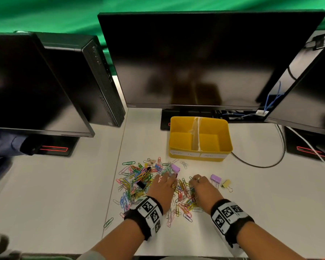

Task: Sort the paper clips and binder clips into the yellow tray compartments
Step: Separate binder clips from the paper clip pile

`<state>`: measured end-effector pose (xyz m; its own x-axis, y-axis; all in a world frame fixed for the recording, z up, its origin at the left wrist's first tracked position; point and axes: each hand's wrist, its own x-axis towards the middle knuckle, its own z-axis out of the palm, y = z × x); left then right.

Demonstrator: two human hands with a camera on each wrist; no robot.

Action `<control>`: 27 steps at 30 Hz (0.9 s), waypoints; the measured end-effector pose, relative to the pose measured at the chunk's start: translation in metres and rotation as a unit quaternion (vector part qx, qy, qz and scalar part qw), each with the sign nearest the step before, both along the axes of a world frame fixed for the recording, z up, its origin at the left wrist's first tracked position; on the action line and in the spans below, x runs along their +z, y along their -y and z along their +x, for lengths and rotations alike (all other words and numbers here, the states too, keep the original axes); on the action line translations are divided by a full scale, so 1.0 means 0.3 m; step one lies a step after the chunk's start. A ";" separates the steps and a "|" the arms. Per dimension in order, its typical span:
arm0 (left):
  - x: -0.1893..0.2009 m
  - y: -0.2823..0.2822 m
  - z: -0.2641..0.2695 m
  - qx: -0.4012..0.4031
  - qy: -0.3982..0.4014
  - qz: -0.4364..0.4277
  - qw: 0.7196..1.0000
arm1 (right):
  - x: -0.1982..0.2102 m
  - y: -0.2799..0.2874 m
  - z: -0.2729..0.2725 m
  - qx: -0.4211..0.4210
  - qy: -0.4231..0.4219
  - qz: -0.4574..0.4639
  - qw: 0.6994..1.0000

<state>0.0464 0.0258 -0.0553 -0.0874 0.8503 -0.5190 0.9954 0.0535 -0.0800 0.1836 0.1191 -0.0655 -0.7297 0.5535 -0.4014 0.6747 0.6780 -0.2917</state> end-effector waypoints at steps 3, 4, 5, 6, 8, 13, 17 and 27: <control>0.003 0.021 -0.037 0.017 -0.001 0.019 1.000 | -0.013 0.038 0.024 0.011 0.004 -0.013 1.000; 0.007 0.034 -0.042 0.022 0.018 0.041 0.999 | -0.013 0.044 0.029 0.014 0.004 -0.016 1.000; 0.013 0.047 -0.043 0.027 0.039 0.062 0.997 | -0.009 0.046 0.031 0.013 0.001 -0.018 1.000; 0.017 0.059 -0.038 0.030 0.059 0.079 0.995 | -0.004 0.042 0.030 0.010 -0.003 -0.017 1.000; 0.025 0.082 -0.019 0.055 0.097 0.083 0.990 | 0.009 0.022 0.017 0.001 -0.017 -0.009 1.000; -0.013 0.107 0.011 0.125 0.138 0.013 0.983 | 0.004 -0.055 -0.057 -0.005 -0.037 -0.010 0.999; -0.045 0.115 0.006 0.146 0.143 0.020 0.979 | -0.028 -0.073 -0.103 0.017 -0.027 -0.015 0.999; -0.046 0.113 -0.029 0.205 0.165 0.084 0.961 | -0.006 0.053 0.017 0.111 -0.057 0.014 0.992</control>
